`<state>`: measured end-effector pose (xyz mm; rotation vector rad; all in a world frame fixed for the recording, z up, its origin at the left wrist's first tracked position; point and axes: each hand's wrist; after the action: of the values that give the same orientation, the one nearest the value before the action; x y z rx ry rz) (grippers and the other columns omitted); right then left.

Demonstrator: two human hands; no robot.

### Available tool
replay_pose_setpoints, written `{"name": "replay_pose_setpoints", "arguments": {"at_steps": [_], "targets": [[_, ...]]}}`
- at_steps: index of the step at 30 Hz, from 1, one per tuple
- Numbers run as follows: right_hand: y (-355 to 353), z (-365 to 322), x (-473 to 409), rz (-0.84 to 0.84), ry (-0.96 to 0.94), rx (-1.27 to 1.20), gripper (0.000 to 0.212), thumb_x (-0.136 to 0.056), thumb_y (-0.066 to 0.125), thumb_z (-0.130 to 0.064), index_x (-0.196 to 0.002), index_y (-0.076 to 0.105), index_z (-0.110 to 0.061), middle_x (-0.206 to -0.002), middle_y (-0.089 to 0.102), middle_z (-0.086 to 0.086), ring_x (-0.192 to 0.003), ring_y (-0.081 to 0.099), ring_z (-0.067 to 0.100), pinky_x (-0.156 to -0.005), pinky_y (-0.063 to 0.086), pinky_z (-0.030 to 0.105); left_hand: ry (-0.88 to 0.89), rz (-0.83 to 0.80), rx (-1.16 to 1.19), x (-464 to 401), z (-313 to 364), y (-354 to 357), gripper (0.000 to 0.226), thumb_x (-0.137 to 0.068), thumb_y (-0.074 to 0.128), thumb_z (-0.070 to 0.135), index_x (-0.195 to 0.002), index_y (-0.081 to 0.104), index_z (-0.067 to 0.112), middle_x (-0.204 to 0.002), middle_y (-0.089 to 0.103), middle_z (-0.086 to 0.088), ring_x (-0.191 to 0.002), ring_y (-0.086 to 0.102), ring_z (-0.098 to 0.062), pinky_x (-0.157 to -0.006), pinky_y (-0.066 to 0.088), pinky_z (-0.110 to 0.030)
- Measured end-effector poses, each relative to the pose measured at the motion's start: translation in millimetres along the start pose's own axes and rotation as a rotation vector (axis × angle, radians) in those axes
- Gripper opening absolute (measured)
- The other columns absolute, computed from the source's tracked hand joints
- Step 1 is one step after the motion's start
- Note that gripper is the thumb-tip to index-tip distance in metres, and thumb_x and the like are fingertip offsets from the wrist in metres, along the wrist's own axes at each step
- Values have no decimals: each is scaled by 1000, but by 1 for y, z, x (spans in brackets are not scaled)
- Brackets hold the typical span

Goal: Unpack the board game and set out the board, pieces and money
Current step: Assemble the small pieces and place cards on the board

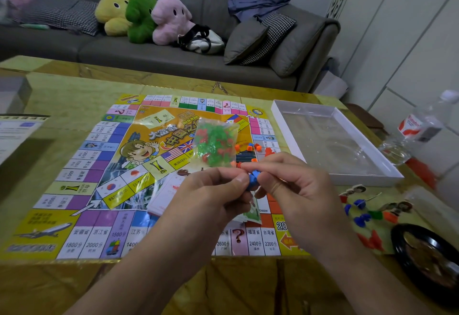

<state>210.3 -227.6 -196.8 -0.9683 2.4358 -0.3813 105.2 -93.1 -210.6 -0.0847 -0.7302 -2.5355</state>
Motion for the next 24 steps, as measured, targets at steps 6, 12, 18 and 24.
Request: {"name": "replay_pose_setpoints", "arguments": {"at_steps": [6, 12, 18, 24], "targets": [[6, 0, 2, 34, -18, -26, 26, -93, 66, -27, -114, 81, -26, -104, 73, -13, -108, 68, 7, -84, 55, 15, 5, 20, 36, 4, 0, 3, 15, -95, 62, 6, -90, 74, -2, -74, 62, -13, -67, 60, -18, -74, 53, -33], [24, 8, 10, 159, -89, 23, 25, -98, 69, -8, -114, 82, -23, -104, 74, -13, -110, 68, 8, -88, 53, 14, -15, 81, 146, 10, -4, 10, 15, -97, 58, 2, -96, 70, -8, -70, 58, -12, -59, 55, -14, -64, 49, -28], [31, 12, 15, 176, -128, 132, 28, -104, 61, -17, -126, 77, -18, -110, 70, -12, -112, 66, 9, -92, 55, 20, -50, 134, -25, 8, -2, 7, 15, -98, 63, 12, -94, 73, 1, -74, 64, -14, -61, 56, -19, -60, 50, -30], [22, 4, 7, -44, -73, 251, 35, -109, 55, -29, -141, 66, -23, -120, 60, -15, -124, 55, 9, -98, 45, 15, -205, 72, -267, 2, 10, -2, 30, -96, 66, 46, -94, 78, 18, -70, 61, -3, -52, 50, -17, -48, 41, -27]]}}
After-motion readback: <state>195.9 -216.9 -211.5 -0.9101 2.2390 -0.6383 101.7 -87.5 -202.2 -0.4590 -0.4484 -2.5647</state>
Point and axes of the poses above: each hand's wrist, its own x-axis away from the middle knuckle, its own y-axis out of the palm, z = x × y
